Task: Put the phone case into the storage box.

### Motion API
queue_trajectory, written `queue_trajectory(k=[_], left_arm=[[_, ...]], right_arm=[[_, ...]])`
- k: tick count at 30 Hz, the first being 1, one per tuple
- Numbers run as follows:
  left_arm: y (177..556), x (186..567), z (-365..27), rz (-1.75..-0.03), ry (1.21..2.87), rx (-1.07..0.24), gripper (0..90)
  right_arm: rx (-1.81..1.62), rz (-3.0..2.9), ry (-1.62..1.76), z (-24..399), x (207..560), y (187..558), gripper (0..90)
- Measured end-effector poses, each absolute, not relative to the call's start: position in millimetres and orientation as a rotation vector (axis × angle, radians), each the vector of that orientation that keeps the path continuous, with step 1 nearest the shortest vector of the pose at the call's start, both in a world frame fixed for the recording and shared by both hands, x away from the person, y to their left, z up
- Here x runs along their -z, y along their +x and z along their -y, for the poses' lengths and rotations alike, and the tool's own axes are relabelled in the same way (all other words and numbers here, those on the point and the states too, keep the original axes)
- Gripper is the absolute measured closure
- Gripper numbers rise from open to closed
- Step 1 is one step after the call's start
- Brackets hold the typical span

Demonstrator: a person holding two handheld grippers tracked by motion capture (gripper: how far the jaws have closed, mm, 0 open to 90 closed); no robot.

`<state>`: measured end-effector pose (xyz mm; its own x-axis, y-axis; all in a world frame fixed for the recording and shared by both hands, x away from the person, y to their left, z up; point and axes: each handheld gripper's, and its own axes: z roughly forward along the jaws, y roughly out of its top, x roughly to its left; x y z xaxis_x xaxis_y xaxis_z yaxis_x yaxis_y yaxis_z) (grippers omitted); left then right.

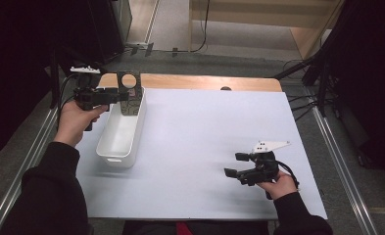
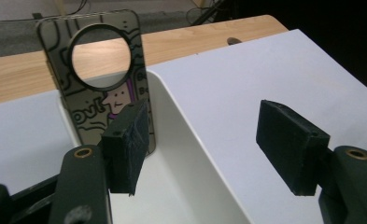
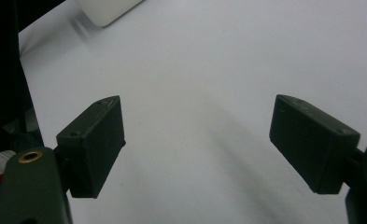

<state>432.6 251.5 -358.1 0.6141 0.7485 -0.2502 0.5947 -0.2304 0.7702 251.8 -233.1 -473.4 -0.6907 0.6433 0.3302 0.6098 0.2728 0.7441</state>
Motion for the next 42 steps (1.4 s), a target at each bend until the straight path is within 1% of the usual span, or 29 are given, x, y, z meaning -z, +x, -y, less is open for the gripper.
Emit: queue_trajectory(k=[15, 22, 40, 41, 42], left_arm=[[413.9, 365.1, -242.3, -1.009, 1.931, -0.198, 34.2], [407.2, 368.6, -234.6, -0.986, 1.959, -0.202, 34.1], [382.0, 379.4, -215.3, -0.903, 1.997, -0.149, 34.1], [380.3, 380.4, -214.6, -0.892, 1.998, -0.143, 33.4], [378.7, 381.1, -213.9, -0.885, 2.003, -0.136, 30.4]], right_arm=[[-1.413, -2.481, 1.221, 232.3, 474.0, 252.0, 17.1], [-1.411, -2.483, 1.219, 232.3, 474.1, 251.8, 17.1], [-1.411, -2.488, 1.214, 232.1, 474.0, 251.0, 17.1], [-1.411, -2.488, 1.213, 232.1, 473.9, 250.9, 17.1], [-1.410, -2.489, 1.215, 232.0, 473.8, 250.7, 17.2]])
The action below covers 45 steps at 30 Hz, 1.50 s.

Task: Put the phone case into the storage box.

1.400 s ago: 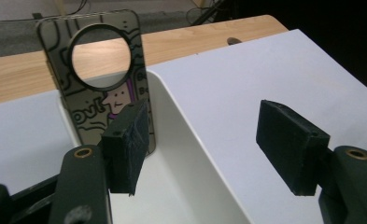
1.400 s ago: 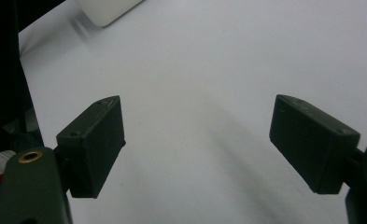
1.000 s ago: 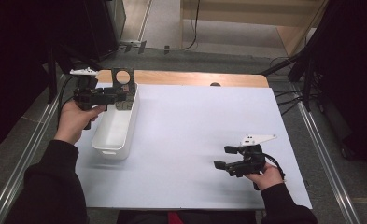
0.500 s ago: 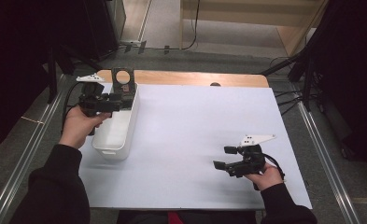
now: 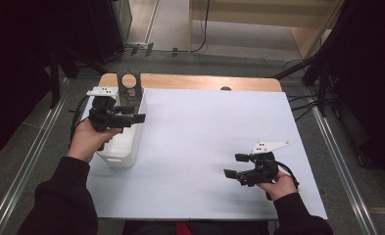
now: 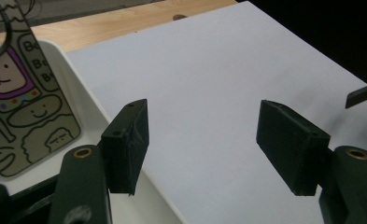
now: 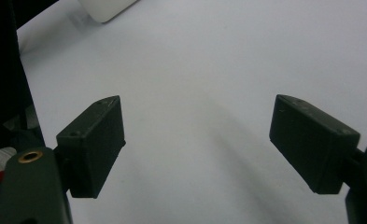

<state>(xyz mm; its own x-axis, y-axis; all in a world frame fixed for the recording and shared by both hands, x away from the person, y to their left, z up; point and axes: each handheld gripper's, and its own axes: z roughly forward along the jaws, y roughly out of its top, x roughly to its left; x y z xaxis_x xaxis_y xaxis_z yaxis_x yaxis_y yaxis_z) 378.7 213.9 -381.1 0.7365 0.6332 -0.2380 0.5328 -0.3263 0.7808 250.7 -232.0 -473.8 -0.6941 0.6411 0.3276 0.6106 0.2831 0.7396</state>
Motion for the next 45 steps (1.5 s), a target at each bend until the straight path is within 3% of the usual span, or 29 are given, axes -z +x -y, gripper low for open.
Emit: queue_trajectory(k=[45], left_arm=[[313.5, 403.3, -195.1, -0.701, 2.082, -0.143, 30.2]], right_arm=[[-1.401, -2.501, 1.214, 230.7, 473.5, 247.7, 17.1]])
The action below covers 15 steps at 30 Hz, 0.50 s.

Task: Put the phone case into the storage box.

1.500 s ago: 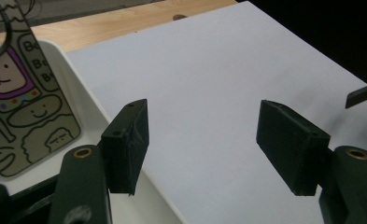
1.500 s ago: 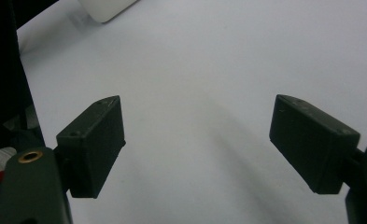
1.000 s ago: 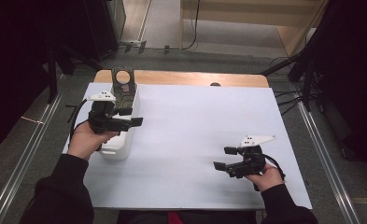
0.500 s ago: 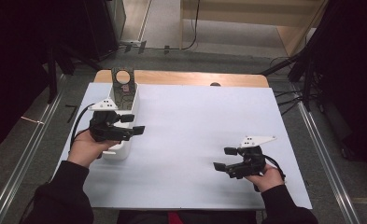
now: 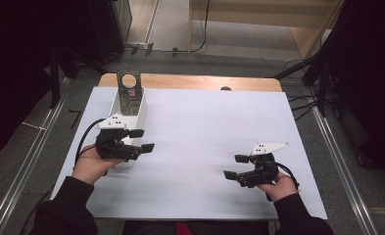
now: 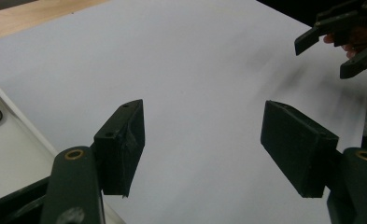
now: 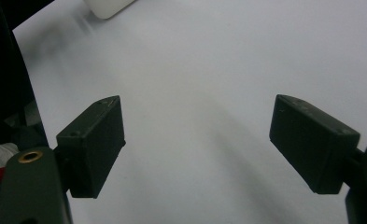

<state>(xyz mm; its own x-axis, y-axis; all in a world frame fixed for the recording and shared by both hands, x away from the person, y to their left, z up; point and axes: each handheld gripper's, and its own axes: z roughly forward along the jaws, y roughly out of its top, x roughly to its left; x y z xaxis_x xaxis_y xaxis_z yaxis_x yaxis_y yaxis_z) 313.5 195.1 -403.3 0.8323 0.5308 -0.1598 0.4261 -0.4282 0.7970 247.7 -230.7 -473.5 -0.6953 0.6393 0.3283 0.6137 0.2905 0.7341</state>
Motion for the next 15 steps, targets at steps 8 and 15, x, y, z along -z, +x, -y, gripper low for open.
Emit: queue_trajectory(k=[8, 15], left_arm=[[305.3, 408.2, -193.7, -0.665, 2.091, -0.146, 30.2], [297.9, 413.2, -192.1, -0.638, 2.103, -0.158, 30.2]], right_arm=[[-1.399, -2.502, 1.211, 230.5, 473.7, 247.6, 17.2], [-1.398, -2.504, 1.209, 230.3, 473.9, 247.5, 17.1]])
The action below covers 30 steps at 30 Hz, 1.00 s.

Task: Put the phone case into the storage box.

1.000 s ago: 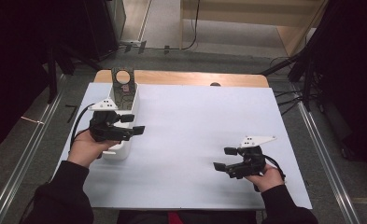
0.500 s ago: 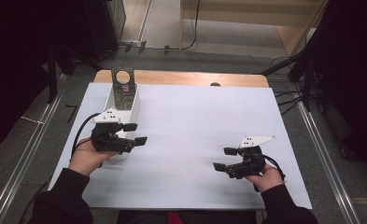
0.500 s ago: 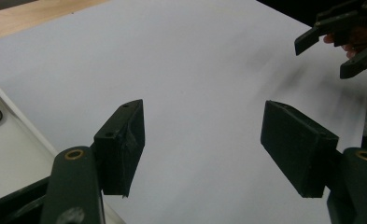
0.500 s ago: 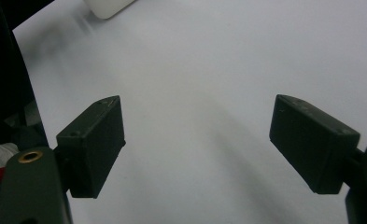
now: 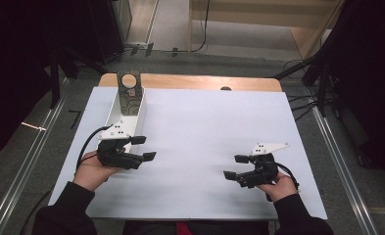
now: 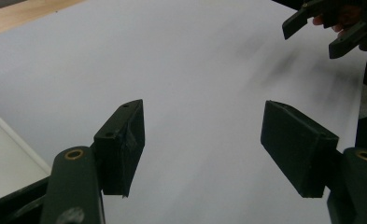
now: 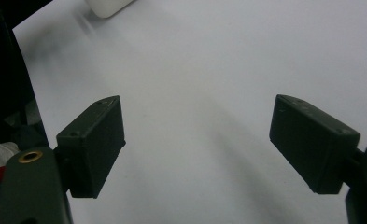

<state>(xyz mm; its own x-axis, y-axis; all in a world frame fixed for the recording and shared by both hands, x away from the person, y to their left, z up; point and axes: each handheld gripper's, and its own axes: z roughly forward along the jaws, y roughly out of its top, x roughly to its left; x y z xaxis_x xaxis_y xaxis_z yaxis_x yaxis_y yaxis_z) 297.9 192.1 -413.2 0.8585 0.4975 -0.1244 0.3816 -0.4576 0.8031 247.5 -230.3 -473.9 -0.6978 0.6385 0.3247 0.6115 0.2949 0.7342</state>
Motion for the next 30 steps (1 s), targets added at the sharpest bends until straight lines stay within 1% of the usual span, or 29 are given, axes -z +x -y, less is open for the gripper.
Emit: queue_trajectory(k=[12, 30], left_arm=[[288.6, 424.1, -187.6, -0.586, 2.147, -0.173, 30.2], [277.8, 438.3, -189.1, -0.567, 2.169, -0.153, 30.1]], right_arm=[[-1.398, -2.501, 1.207, 230.1, 474.2, 247.2, 17.2], [-1.398, -2.504, 1.208, 229.6, 474.3, 247.1, 17.2]])
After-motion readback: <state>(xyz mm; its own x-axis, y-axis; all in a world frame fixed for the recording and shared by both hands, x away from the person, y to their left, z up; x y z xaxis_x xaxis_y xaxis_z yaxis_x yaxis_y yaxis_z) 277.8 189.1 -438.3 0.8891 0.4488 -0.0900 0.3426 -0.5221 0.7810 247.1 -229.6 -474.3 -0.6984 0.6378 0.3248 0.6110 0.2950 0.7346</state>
